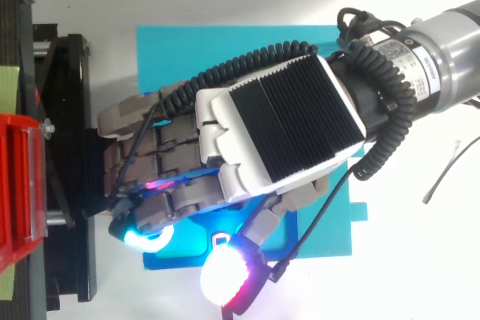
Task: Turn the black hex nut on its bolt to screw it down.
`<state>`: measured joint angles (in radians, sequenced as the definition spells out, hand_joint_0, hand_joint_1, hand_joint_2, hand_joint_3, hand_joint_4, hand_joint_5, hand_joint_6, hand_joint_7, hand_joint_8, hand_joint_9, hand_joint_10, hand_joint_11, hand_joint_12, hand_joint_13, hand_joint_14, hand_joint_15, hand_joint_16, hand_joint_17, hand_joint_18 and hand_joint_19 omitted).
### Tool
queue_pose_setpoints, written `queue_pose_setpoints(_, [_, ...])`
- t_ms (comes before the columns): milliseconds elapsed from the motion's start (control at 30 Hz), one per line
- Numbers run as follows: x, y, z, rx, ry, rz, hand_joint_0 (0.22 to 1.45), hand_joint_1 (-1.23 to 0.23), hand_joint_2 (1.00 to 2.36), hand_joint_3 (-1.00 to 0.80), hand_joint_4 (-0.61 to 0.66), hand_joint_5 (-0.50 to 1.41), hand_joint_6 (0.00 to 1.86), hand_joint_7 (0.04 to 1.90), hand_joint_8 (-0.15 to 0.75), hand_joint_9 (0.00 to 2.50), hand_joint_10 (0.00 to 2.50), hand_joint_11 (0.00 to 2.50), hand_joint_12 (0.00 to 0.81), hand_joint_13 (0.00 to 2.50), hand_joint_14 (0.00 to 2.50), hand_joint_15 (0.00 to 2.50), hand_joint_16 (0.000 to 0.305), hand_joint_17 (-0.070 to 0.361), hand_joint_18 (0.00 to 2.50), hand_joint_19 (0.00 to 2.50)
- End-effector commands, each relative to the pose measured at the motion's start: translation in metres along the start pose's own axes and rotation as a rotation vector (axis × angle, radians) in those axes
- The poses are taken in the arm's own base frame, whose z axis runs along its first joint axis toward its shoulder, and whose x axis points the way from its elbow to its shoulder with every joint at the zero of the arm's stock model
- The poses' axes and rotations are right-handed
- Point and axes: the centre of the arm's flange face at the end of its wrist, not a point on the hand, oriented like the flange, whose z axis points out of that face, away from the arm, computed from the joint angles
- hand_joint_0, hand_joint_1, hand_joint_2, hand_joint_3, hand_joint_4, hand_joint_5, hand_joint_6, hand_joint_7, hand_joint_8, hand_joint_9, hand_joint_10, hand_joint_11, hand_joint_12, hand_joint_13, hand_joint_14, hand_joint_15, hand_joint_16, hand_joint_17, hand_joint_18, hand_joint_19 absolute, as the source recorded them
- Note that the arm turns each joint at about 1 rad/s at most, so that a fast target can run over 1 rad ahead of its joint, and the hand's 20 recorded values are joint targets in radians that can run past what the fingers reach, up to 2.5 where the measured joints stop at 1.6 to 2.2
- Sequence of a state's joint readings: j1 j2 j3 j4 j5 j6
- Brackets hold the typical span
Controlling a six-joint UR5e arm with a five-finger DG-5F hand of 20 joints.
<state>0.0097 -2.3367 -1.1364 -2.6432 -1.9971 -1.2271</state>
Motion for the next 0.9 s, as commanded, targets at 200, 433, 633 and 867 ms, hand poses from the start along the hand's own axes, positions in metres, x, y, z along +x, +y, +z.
queue_pose_setpoints(200, [-0.004,-0.013,-0.010,-0.023,0.003,-0.011,0.51,-0.40,1.00,-0.50,0.20,-0.17,0.77,0.74,0.282,0.56,0.01,0.39,0.317,0.54,0.01,0.21,0.049,0.110,0.44,0.27])
queue_pose_setpoints(433, [-0.007,-0.020,-0.018,-0.045,0.008,-0.016,0.51,-0.40,1.00,-0.50,0.20,-0.18,0.78,0.73,0.281,0.55,0.01,0.39,0.315,0.53,0.01,0.20,0.049,0.110,0.44,0.27])
queue_pose_setpoints(633, [-0.011,-0.029,-0.024,-0.038,0.005,-0.019,0.51,-0.40,1.00,-0.50,0.20,-0.18,0.78,0.72,0.280,0.55,0.01,0.40,0.311,0.53,0.01,0.19,0.049,0.109,0.44,0.26])
queue_pose_setpoints(867, [-0.014,-0.037,-0.031,-0.041,0.006,-0.025,0.51,-0.40,1.00,-0.50,0.20,-0.18,0.79,0.71,0.280,0.55,0.01,0.39,0.311,0.53,0.01,0.19,0.048,0.109,0.44,0.27])
